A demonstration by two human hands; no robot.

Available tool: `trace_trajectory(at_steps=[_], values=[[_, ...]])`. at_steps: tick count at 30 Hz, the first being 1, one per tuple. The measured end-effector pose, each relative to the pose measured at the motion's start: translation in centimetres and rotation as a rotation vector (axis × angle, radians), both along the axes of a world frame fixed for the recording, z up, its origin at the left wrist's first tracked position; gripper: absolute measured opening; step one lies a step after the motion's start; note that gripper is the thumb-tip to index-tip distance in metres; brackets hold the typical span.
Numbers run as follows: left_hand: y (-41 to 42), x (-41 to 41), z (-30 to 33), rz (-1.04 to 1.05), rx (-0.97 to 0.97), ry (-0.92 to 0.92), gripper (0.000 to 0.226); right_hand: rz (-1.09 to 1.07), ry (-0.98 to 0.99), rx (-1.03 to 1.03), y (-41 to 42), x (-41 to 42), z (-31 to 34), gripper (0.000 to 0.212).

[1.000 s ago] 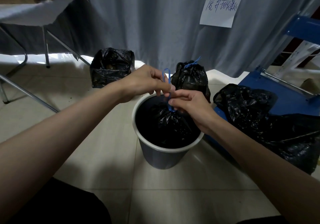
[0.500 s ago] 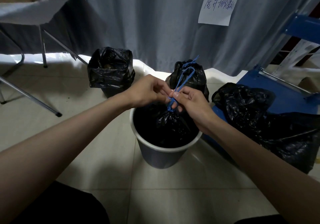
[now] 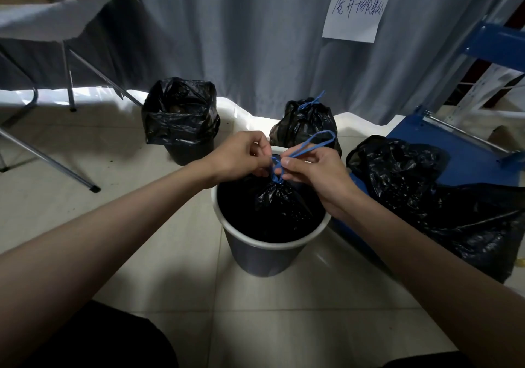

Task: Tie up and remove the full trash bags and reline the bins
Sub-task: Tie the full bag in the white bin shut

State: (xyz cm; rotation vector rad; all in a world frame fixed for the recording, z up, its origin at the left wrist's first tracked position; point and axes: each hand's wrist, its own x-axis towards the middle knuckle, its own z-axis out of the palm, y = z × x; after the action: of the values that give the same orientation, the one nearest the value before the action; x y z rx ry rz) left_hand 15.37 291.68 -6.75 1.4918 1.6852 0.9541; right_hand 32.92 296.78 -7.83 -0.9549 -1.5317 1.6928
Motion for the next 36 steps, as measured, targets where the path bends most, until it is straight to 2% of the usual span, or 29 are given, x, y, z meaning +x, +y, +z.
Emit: trace_trajectory(at_steps=[7,14,22,25,31,36], values=[[-0.2,0.2,0.4,-0.06,-0.052,-0.077,0.014,-0.031,-0.051,0.101,-0.3,0.2,0.3,0.01],[-0.1,0.1,0.3,-0.079,-0.067,-0.06,0.024,-0.037,-0.136,0.151,-0.4,0.1,0.0,0.009],[-0.3,0.3,0.0,-0.001,-0.048,-0.167,0.016,-0.049,-0.075,0.066,-0.4,-0.1,-0.4,0.009],[-0.3,0.5,-0.1,0.031,-0.052,-0.196,0.011,-0.018,-0.09,0.076,-0.4,-0.2,-0.6,0.007],[-0.2,0.6,-0.2,0.063,-0.046,-0.216,0.015,0.023,-0.151,0.093,0.1,-0.2,-0.9,0.007],[-0.2,0.3,0.0,0.066,-0.053,-0.219,0.012,0.03,-0.16,0.091,0.1,-0.3,-0.8,0.015]])
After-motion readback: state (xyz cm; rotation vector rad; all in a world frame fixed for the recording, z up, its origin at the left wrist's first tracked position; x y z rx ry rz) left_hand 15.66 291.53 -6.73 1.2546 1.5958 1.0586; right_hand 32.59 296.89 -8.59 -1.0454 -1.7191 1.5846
